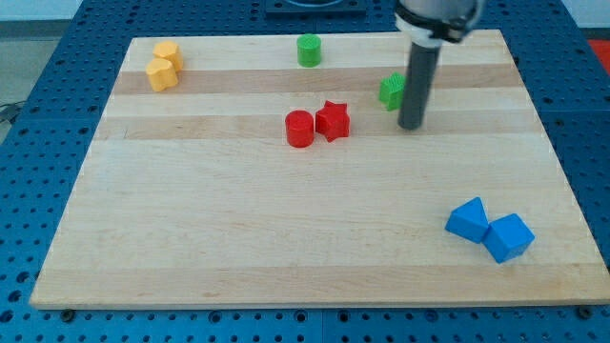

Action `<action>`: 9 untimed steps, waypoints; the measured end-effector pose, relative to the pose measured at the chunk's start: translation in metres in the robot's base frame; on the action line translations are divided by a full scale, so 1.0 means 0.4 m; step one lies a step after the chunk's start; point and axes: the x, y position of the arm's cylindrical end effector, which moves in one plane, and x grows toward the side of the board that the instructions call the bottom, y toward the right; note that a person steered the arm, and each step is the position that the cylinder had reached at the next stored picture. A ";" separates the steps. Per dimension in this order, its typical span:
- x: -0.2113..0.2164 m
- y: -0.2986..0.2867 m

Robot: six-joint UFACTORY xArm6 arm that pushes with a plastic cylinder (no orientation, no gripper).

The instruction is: Push the green star into the green circle

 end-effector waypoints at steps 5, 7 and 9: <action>-0.193 0.132; -0.171 0.069; -0.171 0.020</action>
